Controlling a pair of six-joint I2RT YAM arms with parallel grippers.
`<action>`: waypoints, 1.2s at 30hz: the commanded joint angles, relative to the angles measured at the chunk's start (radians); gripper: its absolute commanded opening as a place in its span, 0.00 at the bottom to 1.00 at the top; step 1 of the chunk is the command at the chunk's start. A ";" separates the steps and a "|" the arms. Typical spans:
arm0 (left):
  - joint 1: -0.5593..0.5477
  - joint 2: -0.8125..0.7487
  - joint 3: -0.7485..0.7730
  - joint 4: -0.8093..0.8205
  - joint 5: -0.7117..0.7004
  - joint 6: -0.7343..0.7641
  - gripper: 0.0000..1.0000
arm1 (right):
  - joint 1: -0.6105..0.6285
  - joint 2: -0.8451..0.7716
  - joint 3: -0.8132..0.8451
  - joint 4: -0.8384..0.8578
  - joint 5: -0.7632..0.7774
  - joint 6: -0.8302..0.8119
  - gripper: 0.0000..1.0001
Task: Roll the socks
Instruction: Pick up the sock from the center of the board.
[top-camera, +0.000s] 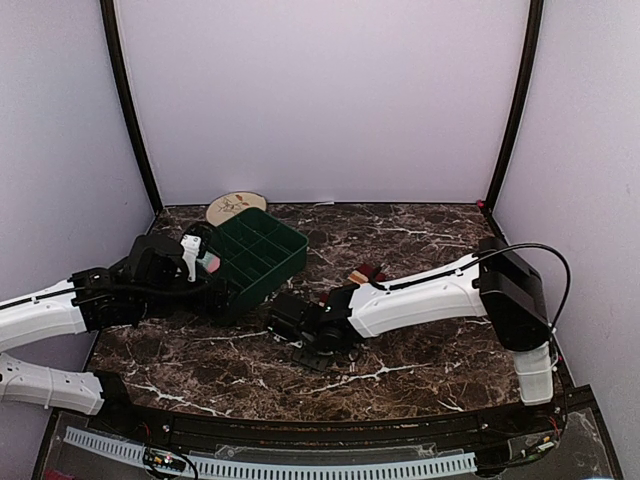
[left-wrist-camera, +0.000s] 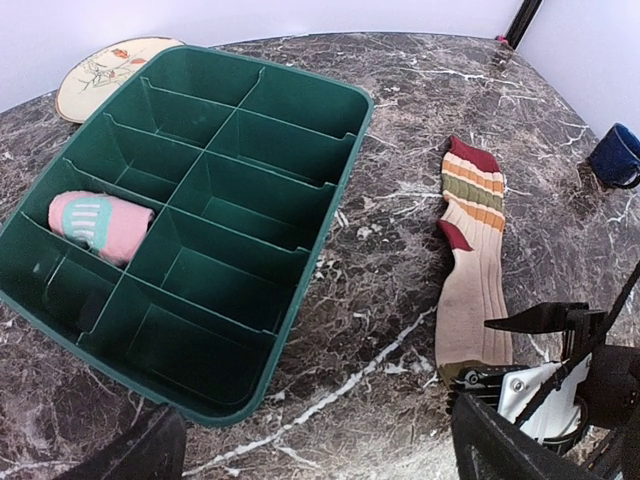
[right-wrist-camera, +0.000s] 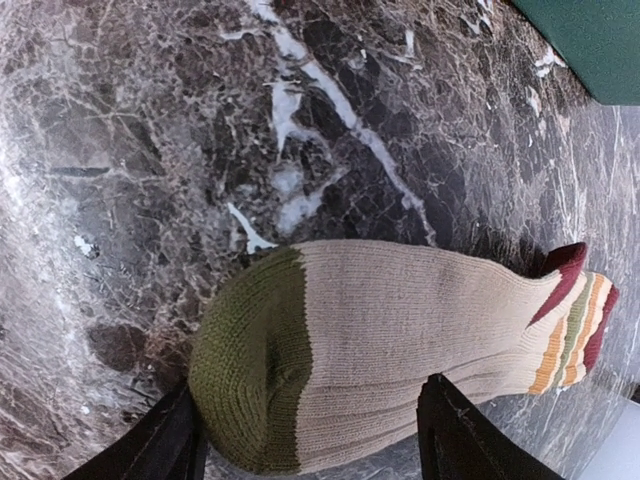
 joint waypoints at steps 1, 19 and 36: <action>0.005 -0.007 -0.020 -0.001 -0.018 -0.012 0.95 | -0.004 0.029 0.026 -0.003 0.031 -0.050 0.68; 0.024 0.026 -0.019 0.037 -0.022 0.003 0.95 | -0.006 -0.016 0.022 0.017 -0.013 -0.068 0.11; 0.033 0.033 -0.032 0.097 -0.021 0.031 0.95 | -0.059 -0.059 0.207 -0.073 -0.515 0.080 0.11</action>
